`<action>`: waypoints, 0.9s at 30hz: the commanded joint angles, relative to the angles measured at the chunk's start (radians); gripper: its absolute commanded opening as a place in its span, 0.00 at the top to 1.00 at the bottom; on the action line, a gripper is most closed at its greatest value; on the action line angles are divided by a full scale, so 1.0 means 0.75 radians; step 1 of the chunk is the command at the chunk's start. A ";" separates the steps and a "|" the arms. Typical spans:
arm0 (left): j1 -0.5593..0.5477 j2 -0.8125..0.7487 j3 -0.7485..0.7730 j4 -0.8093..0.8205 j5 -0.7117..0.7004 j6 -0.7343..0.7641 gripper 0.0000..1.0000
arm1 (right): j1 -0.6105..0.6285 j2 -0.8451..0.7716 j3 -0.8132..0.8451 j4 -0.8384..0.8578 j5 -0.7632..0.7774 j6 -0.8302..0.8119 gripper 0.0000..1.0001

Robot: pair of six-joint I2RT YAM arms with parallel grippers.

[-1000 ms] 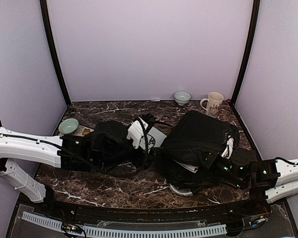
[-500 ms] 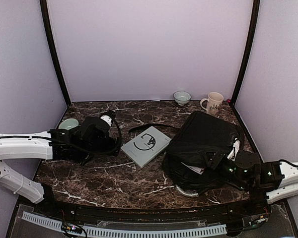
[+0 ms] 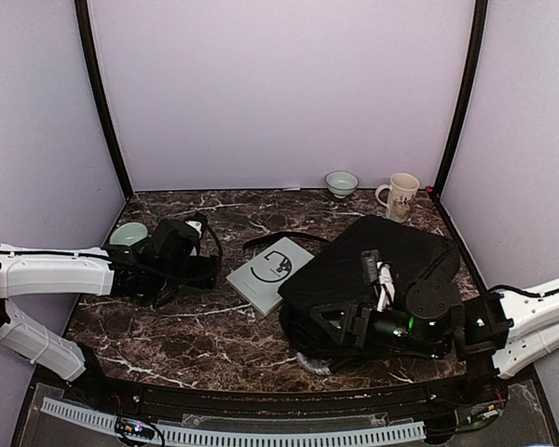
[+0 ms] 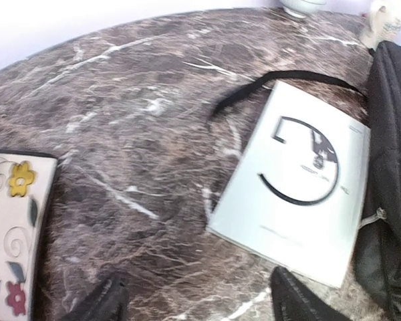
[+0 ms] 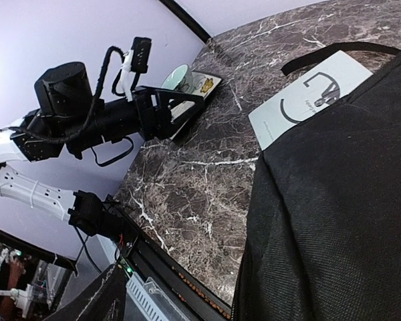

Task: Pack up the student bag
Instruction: Adjust the student bag at the center of the board.

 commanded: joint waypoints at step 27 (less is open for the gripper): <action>-0.541 0.656 0.321 0.660 0.778 0.183 0.57 | 0.064 -0.025 0.233 -0.590 0.387 0.176 0.15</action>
